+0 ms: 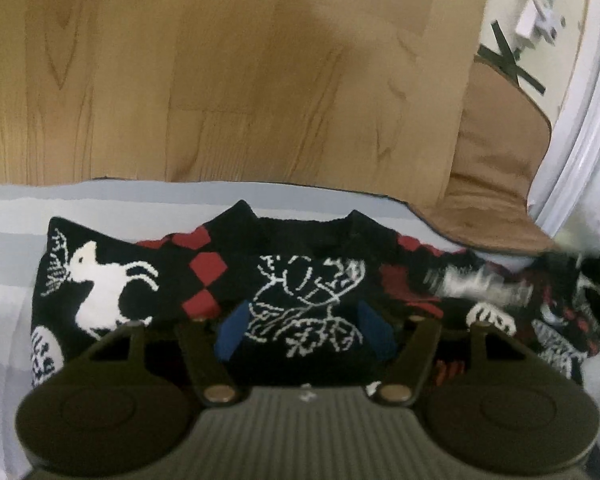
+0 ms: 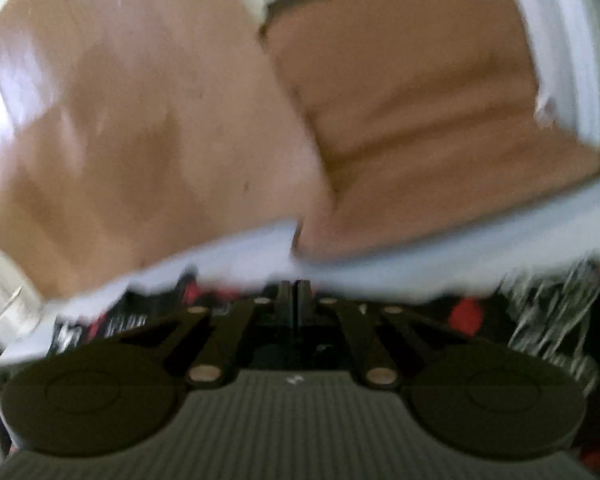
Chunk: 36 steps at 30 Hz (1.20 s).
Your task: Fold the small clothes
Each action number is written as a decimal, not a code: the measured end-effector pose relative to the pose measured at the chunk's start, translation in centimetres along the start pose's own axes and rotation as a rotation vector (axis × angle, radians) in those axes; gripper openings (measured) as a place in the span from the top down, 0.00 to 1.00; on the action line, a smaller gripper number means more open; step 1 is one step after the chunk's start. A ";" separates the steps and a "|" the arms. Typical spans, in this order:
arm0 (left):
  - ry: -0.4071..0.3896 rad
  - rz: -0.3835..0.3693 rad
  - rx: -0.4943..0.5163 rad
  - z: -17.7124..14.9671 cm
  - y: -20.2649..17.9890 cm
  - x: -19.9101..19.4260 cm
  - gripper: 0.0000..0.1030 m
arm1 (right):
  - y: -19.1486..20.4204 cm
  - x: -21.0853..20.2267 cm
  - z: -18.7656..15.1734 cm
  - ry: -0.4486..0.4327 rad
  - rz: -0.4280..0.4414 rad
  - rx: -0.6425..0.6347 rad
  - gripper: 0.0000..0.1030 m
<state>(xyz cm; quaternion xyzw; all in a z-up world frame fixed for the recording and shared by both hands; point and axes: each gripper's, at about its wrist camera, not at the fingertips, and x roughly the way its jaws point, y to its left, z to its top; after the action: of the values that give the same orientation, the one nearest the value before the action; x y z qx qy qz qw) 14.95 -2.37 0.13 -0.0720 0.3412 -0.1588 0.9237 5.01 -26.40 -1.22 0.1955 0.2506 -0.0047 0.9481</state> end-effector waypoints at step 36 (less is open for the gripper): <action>-0.124 -0.081 -0.207 2.5 5.6 -7.5 0.01 | 4.0 -11.6 6.4 -0.057 0.014 -0.067 0.87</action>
<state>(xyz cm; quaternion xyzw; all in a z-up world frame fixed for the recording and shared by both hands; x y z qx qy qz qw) 12.57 5.47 5.19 -0.1903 0.2947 -0.1551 0.9235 -1.65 -26.14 10.85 0.1653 0.2223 0.0050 0.9608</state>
